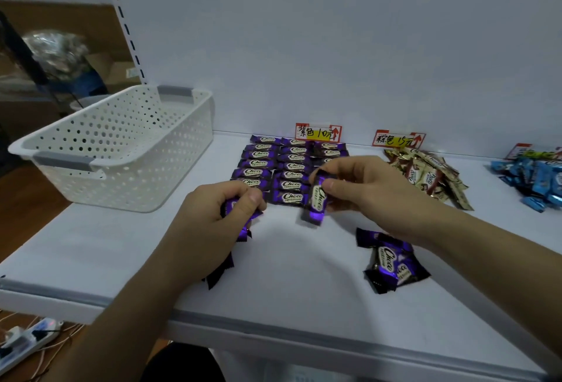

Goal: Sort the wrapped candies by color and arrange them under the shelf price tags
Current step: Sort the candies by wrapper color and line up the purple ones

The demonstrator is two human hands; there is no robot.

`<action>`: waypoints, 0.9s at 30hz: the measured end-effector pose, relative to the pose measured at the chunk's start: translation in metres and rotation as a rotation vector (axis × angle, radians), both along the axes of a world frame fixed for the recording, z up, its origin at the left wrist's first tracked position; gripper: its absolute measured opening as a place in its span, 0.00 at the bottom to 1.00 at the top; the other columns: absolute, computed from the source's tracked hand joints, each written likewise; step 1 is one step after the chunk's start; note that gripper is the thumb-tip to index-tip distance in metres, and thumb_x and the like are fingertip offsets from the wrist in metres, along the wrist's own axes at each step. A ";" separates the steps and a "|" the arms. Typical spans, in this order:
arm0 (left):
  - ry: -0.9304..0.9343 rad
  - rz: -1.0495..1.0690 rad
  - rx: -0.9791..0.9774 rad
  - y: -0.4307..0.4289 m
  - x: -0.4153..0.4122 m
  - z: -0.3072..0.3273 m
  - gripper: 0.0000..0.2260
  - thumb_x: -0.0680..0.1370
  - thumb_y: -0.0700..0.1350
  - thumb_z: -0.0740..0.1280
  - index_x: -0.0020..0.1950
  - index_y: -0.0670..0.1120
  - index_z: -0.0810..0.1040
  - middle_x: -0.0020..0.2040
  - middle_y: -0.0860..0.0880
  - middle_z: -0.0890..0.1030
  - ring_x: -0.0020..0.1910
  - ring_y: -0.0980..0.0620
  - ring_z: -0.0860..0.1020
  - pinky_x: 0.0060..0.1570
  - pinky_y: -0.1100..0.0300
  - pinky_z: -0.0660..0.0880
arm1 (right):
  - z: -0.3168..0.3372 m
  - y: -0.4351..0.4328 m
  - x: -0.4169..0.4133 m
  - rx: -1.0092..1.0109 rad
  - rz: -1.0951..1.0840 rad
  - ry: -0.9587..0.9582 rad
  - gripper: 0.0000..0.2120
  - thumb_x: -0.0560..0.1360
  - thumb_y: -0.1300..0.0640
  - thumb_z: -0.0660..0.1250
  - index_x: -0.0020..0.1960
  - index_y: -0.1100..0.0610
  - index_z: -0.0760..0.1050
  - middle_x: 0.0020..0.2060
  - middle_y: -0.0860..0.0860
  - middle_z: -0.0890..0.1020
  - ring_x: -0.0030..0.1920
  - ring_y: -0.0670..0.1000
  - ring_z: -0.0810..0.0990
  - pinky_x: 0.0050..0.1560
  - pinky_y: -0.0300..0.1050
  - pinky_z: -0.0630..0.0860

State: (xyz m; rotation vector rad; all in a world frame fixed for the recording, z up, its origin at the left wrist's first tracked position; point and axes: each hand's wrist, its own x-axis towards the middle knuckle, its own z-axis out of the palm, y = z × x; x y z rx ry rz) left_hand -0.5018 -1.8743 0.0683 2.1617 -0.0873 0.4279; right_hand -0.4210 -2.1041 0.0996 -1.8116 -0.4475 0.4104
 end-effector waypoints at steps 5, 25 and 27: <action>0.027 0.018 -0.002 -0.004 -0.002 0.001 0.13 0.82 0.43 0.64 0.40 0.52 0.83 0.39 0.60 0.84 0.43 0.59 0.81 0.37 0.74 0.72 | -0.005 -0.034 0.000 0.021 -0.023 0.250 0.12 0.82 0.66 0.61 0.55 0.61 0.83 0.46 0.58 0.86 0.45 0.55 0.83 0.50 0.49 0.82; 0.022 0.065 0.091 -0.003 0.001 -0.003 0.13 0.79 0.38 0.65 0.41 0.52 0.83 0.35 0.63 0.81 0.36 0.58 0.78 0.31 0.72 0.70 | -0.015 -0.040 0.018 -0.495 -0.093 -0.754 0.03 0.77 0.55 0.70 0.48 0.48 0.82 0.40 0.39 0.82 0.43 0.39 0.79 0.41 0.27 0.69; 0.013 0.049 0.084 -0.003 0.001 -0.003 0.13 0.79 0.37 0.65 0.41 0.52 0.83 0.35 0.64 0.80 0.38 0.62 0.78 0.33 0.73 0.71 | -0.017 -0.055 0.016 -0.579 -0.048 -0.715 0.04 0.76 0.55 0.72 0.47 0.46 0.82 0.40 0.38 0.81 0.44 0.37 0.78 0.43 0.28 0.68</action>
